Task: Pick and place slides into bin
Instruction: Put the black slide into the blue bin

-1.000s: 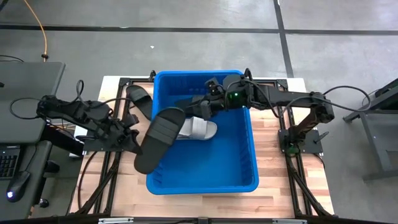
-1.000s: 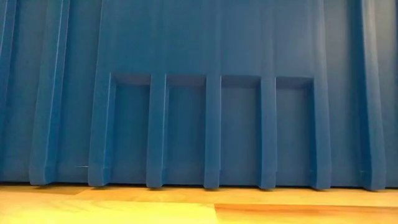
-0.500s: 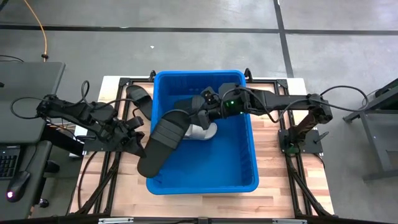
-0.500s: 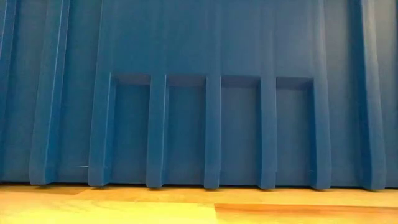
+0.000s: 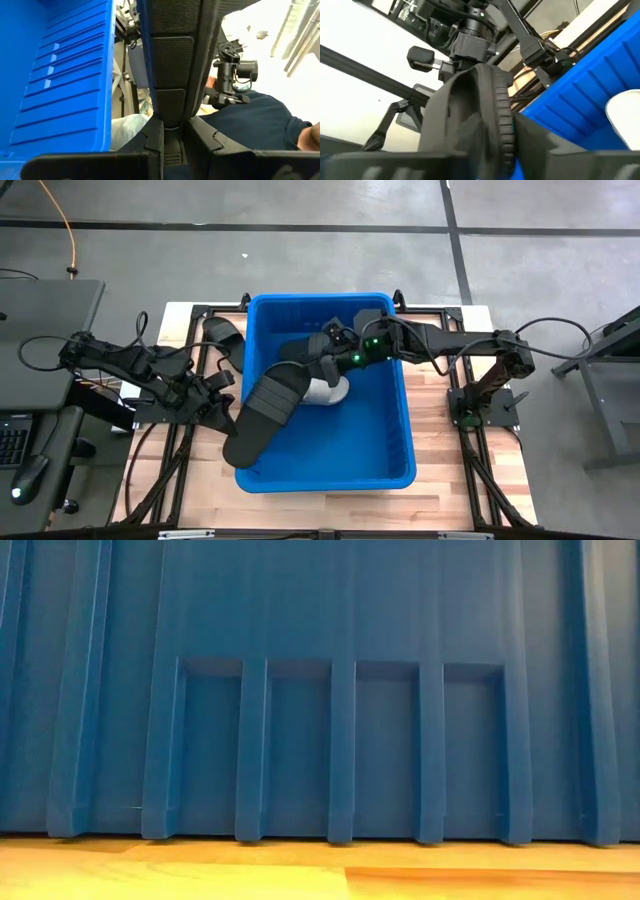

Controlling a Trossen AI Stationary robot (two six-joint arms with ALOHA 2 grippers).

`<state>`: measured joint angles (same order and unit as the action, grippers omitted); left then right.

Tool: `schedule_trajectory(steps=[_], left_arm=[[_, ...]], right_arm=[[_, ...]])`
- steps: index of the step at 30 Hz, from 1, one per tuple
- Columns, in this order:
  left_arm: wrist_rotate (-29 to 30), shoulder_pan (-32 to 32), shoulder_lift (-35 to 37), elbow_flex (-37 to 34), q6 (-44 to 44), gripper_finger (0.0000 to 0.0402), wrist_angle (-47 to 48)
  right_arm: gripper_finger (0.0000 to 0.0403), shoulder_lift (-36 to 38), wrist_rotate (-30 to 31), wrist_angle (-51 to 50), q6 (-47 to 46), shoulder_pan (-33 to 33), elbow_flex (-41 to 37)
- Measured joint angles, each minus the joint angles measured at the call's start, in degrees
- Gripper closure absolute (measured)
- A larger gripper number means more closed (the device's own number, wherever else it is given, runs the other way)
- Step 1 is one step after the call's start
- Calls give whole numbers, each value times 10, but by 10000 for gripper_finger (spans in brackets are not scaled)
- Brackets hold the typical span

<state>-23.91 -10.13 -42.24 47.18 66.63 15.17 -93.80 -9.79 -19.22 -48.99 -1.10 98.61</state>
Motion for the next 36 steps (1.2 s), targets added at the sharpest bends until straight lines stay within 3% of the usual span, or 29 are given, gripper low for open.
schedule_trajectory(steps=[2,4,7,20,27,32,36], left_arm=[[5,0,-1,0,-2,366,-2],[4,0,-3,0,-3,366,-2],[7,-1,-3,0,-4,365,-2],[67,-1,-3,0,15,335,19],[149,1,3,0,5,263,110],[194,1,25,0,-4,204,112],[282,1,58,0,-8,178,113]], right_arm=[[364,0,0,3,4,-2,0],[384,0,-1,3,10,-6,0],[384,0,-6,3,-14,-12,0],[398,12,93,-73,-47,-38,0],[398,30,138,-142,-66,-40,0],[398,41,190,-175,-95,-47,0],[398,49,246,-194,-140,-64,0]])
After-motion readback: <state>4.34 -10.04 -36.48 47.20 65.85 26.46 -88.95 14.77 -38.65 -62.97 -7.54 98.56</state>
